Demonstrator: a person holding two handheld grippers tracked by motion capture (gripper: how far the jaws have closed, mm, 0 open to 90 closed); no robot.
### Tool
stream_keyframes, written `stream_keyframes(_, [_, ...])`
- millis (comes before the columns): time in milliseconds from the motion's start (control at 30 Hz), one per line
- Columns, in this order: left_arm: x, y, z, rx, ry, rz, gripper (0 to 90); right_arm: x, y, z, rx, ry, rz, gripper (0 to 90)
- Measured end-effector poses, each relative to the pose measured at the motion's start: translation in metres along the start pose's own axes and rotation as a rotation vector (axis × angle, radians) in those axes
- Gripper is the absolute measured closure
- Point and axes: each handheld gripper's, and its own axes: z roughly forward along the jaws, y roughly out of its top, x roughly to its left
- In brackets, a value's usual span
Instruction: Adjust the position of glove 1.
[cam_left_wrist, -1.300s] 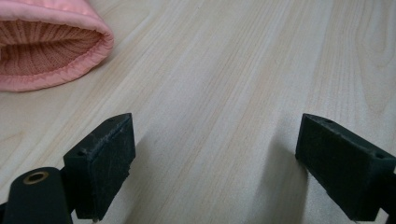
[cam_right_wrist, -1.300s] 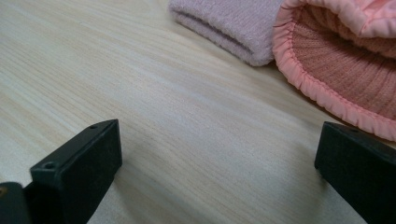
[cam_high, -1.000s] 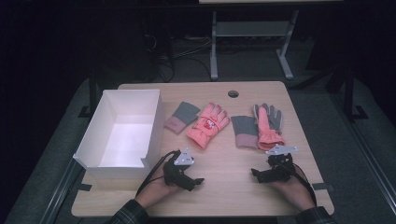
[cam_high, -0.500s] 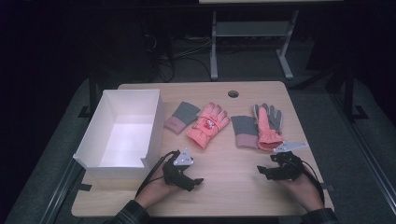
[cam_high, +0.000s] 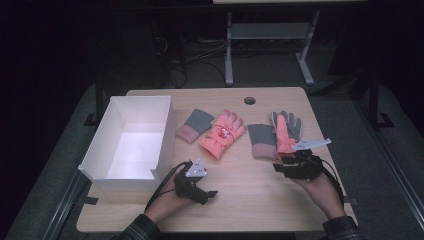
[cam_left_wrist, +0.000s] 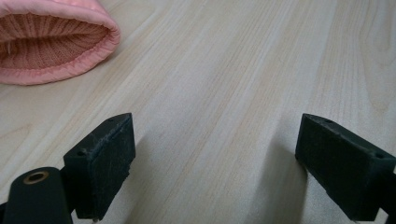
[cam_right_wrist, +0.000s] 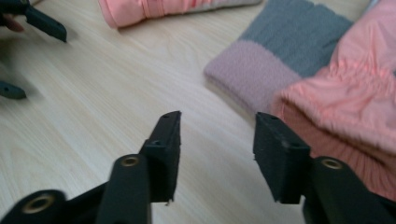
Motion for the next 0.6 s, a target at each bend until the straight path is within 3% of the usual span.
stream_keyframes(133, [0.0,0.0,0.0,-0.001,0.001,0.002,11.3,-0.002,0.012,0.004,-0.005,0.007,-0.012,69.0])
stream_keyframes(167, [0.0,0.0,0.0,-0.001,0.001,0.002,11.3,-0.002,0.012,0.004,-0.005,0.007,-0.012,69.0])
stream_keyframes(200, [0.001,0.0,0.0,0.0,0.003,0.007,11.3,-0.003,0.018,0.009,-0.007,0.01,-0.018,80.1])
stream_keyframes(300, [0.001,0.0,0.0,0.0,0.002,0.006,11.3,-0.003,0.026,0.016,0.0,0.016,-0.024,89.8])
stream_keyframes(600, [0.0,0.0,0.0,0.0,0.0,0.001,11.3,-0.007,0.042,0.039,0.028,0.025,-0.008,90.0])
